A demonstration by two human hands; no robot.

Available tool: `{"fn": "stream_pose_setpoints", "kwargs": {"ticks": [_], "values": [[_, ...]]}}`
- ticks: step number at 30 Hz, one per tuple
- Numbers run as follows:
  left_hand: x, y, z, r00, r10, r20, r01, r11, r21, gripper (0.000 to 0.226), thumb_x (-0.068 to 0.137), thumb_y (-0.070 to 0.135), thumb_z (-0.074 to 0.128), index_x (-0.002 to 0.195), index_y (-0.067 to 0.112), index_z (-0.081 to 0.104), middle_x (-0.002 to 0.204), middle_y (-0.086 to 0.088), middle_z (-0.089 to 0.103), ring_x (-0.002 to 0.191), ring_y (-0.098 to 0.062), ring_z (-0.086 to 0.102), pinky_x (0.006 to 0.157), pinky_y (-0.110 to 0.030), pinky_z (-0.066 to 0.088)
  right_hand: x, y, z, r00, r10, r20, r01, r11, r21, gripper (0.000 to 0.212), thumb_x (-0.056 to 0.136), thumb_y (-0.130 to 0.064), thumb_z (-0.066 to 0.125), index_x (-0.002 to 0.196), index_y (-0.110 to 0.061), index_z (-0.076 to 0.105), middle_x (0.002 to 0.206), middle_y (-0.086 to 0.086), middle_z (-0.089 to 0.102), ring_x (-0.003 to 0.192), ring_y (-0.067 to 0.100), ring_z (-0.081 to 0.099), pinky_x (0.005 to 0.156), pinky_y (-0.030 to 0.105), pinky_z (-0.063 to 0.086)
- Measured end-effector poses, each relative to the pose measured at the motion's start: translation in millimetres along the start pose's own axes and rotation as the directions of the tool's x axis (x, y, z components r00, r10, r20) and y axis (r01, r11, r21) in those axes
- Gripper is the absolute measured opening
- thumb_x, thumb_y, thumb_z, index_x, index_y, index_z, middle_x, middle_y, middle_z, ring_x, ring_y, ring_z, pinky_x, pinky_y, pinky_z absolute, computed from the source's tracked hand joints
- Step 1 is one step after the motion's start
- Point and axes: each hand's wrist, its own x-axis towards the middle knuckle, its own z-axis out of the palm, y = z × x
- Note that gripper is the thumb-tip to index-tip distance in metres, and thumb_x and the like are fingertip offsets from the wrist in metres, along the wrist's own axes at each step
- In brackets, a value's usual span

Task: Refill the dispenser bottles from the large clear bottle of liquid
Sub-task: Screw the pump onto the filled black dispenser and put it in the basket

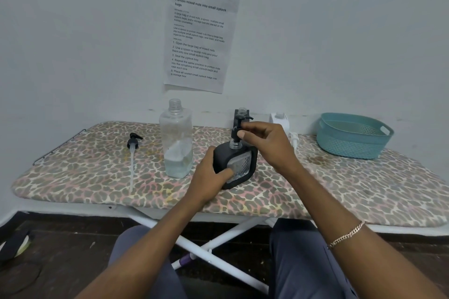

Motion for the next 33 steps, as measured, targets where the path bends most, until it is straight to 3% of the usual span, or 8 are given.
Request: {"fn": "stream_pose_setpoints", "kwargs": {"ticks": [3, 6, 13, 20, 24, 27, 29, 33], "values": [[-0.5, 1.0, -0.3, 1.000, -0.006, 0.005, 0.006, 1.000, -0.006, 0.046, 0.089, 0.011, 0.069, 0.130, 0.029, 0.054, 0.112, 0.006, 0.069, 0.099, -0.012, 0.069, 0.073, -0.026, 0.057, -6.2, 5.8, 3.3, 1.000, 0.004, 0.003, -0.004, 1.000, -0.018, 0.022, 0.092, -0.010, 0.079, 0.105, -0.028, 0.077, 0.095, -0.019, 0.080, 0.099, 0.004, 0.076, 0.089, 0.020, 0.058], [-0.1, -0.3, -0.2, 1.000, -0.003, 0.008, 0.003, 1.000, -0.009, 0.049, 0.087, 0.014, 0.069, 0.131, 0.029, 0.054, 0.112, 0.005, 0.069, 0.100, -0.015, 0.069, 0.076, -0.030, 0.058, -8.0, 9.2, 4.6, 1.000, 0.000, 0.004, 0.000, 0.999, -0.037, 0.023, 0.093, -0.009, 0.078, 0.107, -0.027, 0.077, 0.093, -0.024, 0.078, 0.100, 0.000, 0.075, 0.088, 0.016, 0.057], [1.4, -0.7, -0.3, 1.000, -0.005, 0.010, 0.005, 1.000, -0.008, 0.045, 0.090, 0.013, 0.070, 0.128, 0.029, 0.055, 0.111, 0.004, 0.069, 0.098, -0.014, 0.069, 0.076, -0.030, 0.056, -9.2, 12.5, 2.8, 1.000, 0.011, 0.029, -0.008, 0.995, -0.101, 0.029, 0.093, -0.012, 0.078, 0.122, -0.016, 0.076, 0.108, -0.015, 0.076, 0.108, 0.003, 0.073, 0.101, 0.027, 0.057], [0.6, 0.4, -0.5, 1.000, -0.005, 0.014, 0.005, 1.000, -0.013, 0.049, 0.086, 0.018, 0.070, 0.131, 0.031, 0.054, 0.112, 0.005, 0.069, 0.098, -0.011, 0.069, 0.075, -0.028, 0.057, -10.9, 10.8, 5.8, 1.000, -0.006, -0.025, 0.003, 0.993, -0.115, 0.017, 0.085, -0.017, 0.087, 0.099, -0.024, 0.080, 0.102, -0.006, 0.080, 0.102, 0.013, 0.075, 0.101, 0.041, 0.056], [0.4, -0.2, -0.4, 1.000, -0.003, 0.014, 0.003, 1.000, -0.005, 0.046, 0.089, 0.011, 0.069, 0.129, 0.029, 0.054, 0.107, 0.003, 0.068, 0.088, -0.008, 0.068, 0.068, -0.023, 0.054, -12.5, 10.0, 10.7, 1.000, -0.014, -0.028, 0.009, 0.986, -0.165, 0.032, 0.077, -0.033, 0.092, 0.095, -0.021, 0.069, 0.098, -0.003, 0.075, 0.097, 0.020, 0.072, 0.096, 0.050, 0.056], [0.4, -0.3, -0.3, 1.000, -0.004, 0.014, 0.004, 1.000, -0.006, 0.043, 0.090, 0.011, 0.068, 0.127, 0.029, 0.054, 0.104, 0.003, 0.067, 0.082, -0.005, 0.066, 0.065, -0.021, 0.052, -12.1, 8.7, 8.5, 1.000, 0.014, 0.019, -0.010, 0.981, -0.196, 0.034, 0.080, -0.031, 0.091, 0.103, -0.025, 0.068, 0.099, -0.010, 0.071, 0.097, 0.009, 0.068, 0.098, 0.045, 0.056], [0.2, -0.2, -0.1, 1.000, -0.011, 0.013, 0.011, 1.000, -0.015, 0.043, 0.090, 0.011, 0.068, 0.127, 0.029, 0.055, 0.105, 0.004, 0.067, 0.086, -0.007, 0.067, 0.066, -0.020, 0.051, -11.3, 6.8, 4.0, 0.995, 0.039, 0.088, -0.023, 0.984, -0.175, 0.037, 0.085, -0.027, 0.086, 0.119, -0.029, 0.070, 0.113, -0.014, 0.073, 0.113, 0.004, 0.067, 0.108, 0.046, 0.051], [0.0, -0.3, -0.2, 1.000, -0.006, 0.017, 0.007, 1.000, -0.020, 0.044, 0.089, 0.012, 0.069, 0.127, 0.029, 0.055, 0.109, 0.005, 0.069, 0.096, -0.011, 0.069, 0.072, -0.023, 0.054, -9.8, 6.3, -2.6, 0.988, 0.031, 0.153, -0.018, 0.997, -0.081, 0.038, 0.097, -0.007, 0.069, 0.135, -0.013, 0.070, 0.129, -0.001, 0.074, 0.127, 0.013, 0.066, 0.114, 0.044, 0.049]]}}
